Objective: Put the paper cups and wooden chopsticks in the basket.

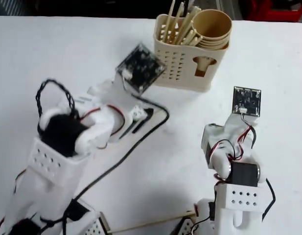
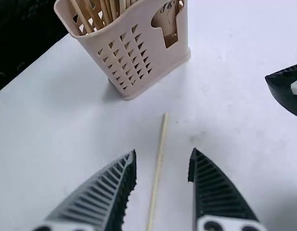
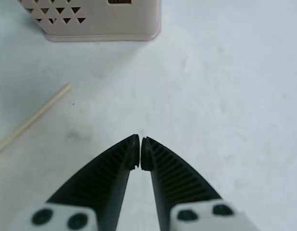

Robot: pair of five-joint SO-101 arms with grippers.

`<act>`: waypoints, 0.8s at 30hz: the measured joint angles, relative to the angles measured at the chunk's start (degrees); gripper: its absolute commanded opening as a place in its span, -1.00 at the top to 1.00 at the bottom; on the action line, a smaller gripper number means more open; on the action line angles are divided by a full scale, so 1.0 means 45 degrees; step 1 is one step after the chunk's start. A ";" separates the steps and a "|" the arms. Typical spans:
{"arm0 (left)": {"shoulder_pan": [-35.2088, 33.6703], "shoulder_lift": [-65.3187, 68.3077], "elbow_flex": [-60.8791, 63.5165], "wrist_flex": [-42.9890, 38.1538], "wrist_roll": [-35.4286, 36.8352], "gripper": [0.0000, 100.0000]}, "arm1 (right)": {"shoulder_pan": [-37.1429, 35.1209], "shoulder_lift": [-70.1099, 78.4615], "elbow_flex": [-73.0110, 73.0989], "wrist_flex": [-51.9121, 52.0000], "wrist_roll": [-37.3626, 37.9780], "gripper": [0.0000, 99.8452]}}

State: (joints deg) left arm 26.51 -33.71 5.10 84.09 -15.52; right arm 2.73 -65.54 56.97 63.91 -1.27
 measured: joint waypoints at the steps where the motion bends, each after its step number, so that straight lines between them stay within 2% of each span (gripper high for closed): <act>1: 0.0000 -0.0469 0.0781 -0.0313 -0.0195 0.62 | 0.0000 0.0000 0.0000 0.0000 0.0000 0.96; 6: -0.0020 -0.2110 0.4611 -0.2208 -0.0430 0.62 | 0.0000 0.0000 0.0000 0.0000 0.0000 0.96; 11: -0.0449 -0.1915 0.6994 -0.3497 -0.0430 0.62 | 0.0000 0.0000 0.0000 0.0000 0.0000 0.96; 20: -0.0723 0.2286 0.7580 -0.6212 -0.1426 0.62 | -0.0020 0.0000 0.0000 0.0000 0.0000 0.96; 24: -0.0723 0.5158 0.6545 -0.6701 -0.1504 0.62 | -0.0020 0.0000 0.0000 0.0000 0.0000 0.96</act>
State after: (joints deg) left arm 23.25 -10.51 34.55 53.93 -22.29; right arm 2.64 -65.54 56.97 63.91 -1.27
